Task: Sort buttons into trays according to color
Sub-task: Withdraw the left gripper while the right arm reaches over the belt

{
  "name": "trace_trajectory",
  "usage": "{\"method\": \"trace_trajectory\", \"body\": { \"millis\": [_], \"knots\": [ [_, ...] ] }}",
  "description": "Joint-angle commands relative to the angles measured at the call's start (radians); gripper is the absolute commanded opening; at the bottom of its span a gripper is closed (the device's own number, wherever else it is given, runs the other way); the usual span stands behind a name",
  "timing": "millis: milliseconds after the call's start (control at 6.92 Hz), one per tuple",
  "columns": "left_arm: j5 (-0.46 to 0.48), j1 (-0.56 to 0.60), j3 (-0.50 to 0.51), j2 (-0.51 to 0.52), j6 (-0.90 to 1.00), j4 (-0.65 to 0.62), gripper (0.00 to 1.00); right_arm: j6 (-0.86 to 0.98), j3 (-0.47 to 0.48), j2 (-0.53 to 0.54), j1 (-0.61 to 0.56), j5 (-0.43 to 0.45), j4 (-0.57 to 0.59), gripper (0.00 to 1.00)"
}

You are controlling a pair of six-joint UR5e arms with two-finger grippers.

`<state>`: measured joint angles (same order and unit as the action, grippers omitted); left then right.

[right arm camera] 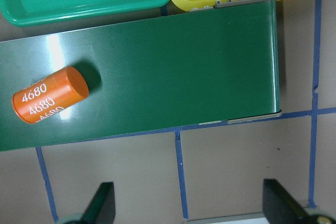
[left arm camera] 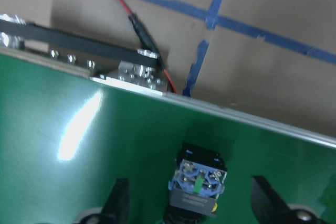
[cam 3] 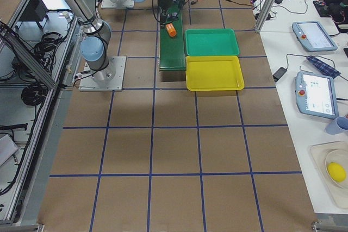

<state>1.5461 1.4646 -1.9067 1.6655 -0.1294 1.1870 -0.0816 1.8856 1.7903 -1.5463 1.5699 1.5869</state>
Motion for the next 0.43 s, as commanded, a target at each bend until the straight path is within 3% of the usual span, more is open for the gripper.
{"method": "trace_trajectory", "body": {
  "millis": [0,289],
  "knots": [
    [0.002,-0.242,0.141,0.115,0.425,0.036,1.00,0.003,0.010,-0.008,0.000,0.001,0.025,1.00],
    [0.002,-0.411,0.128,0.202,0.830,-0.059,1.00,0.003,0.010,-0.086,-0.020,-0.014,0.178,1.00]
  ]
}}
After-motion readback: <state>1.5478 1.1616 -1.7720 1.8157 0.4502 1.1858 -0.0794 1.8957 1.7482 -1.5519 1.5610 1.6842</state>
